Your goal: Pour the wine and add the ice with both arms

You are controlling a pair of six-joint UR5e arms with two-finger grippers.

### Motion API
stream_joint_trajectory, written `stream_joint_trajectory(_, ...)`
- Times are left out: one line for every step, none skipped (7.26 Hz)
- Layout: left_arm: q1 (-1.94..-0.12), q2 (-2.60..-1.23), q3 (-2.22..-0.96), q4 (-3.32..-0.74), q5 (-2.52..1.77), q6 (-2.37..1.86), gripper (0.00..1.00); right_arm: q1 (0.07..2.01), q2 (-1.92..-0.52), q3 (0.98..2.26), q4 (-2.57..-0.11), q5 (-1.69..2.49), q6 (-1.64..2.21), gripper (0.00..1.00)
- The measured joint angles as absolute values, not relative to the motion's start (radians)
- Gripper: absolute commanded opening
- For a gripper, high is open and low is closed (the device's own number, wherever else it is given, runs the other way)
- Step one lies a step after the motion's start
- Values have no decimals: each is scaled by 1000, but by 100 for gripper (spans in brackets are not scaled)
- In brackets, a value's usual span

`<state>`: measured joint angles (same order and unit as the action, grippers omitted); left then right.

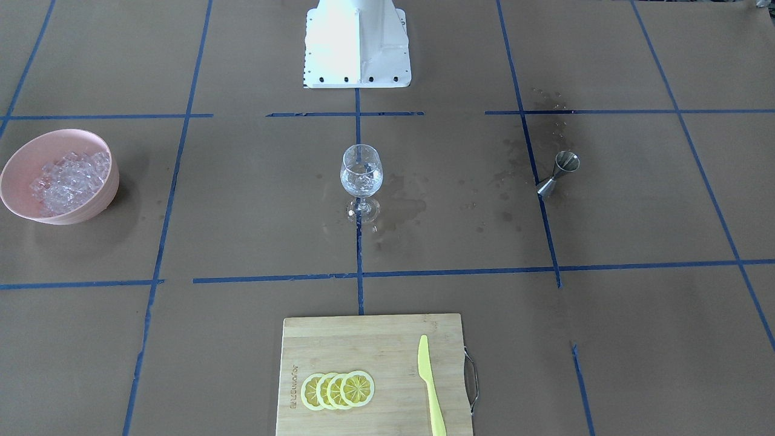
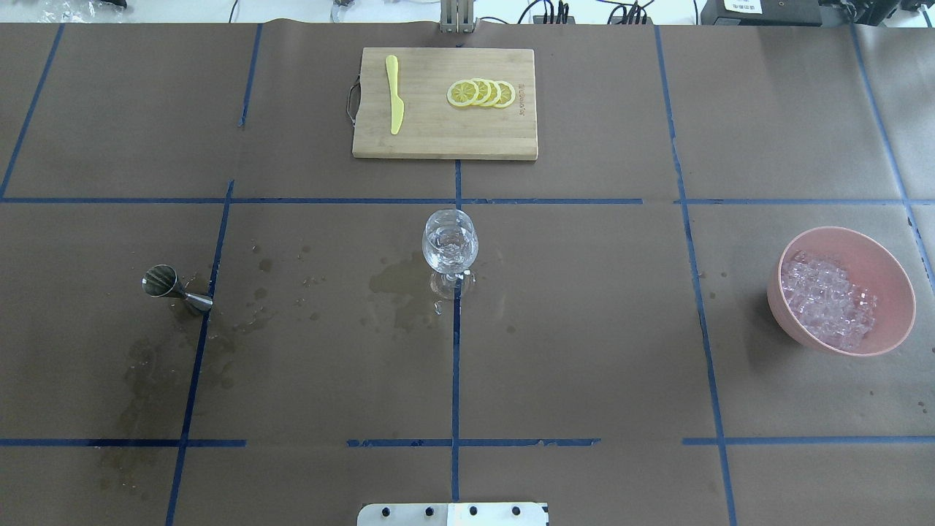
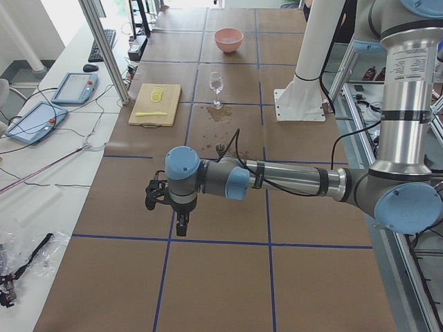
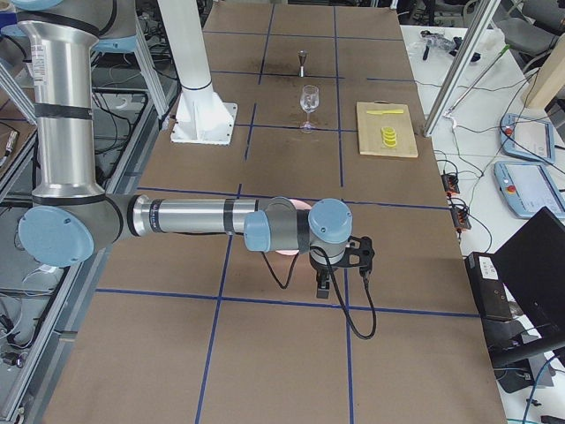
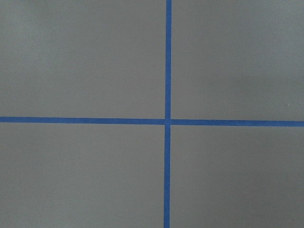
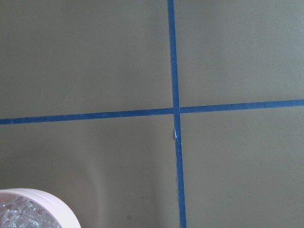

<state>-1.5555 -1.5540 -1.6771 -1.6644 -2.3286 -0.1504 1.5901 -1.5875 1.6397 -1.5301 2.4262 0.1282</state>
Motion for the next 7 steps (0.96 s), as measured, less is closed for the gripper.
stream_joint_trajectory(-1555, -1554, -1678, -1664, -2329, -150, 100, 1593, -1585, 1641, -1530, 2419, 130, 100)
stream_joint_trajectory(-1555, -1555, -1678, -1664, -2329, -150, 100, 1594, -1583, 1641, -1529, 2416, 130, 100)
stream_joint_trajectory(-1555, -1556, -1679, -1665, -2329, -150, 100, 1595, -1582, 1642, -1529, 2416, 131, 100)
stream_joint_trajectory(-1555, -1557, -1679, -1665, -2329, -151, 100, 1595, -1582, 1642, -1529, 2416, 131, 100)
stream_joint_trajectory(-1555, -1558, -1679, -1666, -2329, -152, 100, 1595, -1582, 1642, -1529, 2416, 131, 100)
stream_joint_trajectory(-1555, -1558, -1679, -1666, -2329, -153, 100, 1596, -1582, 1643, -1529, 2416, 130, 100)
stream_joint_trajectory(-1555, -1558, -1680, -1666, -2329, -154, 100, 1597, -1582, 1644, -1529, 2416, 130, 100)
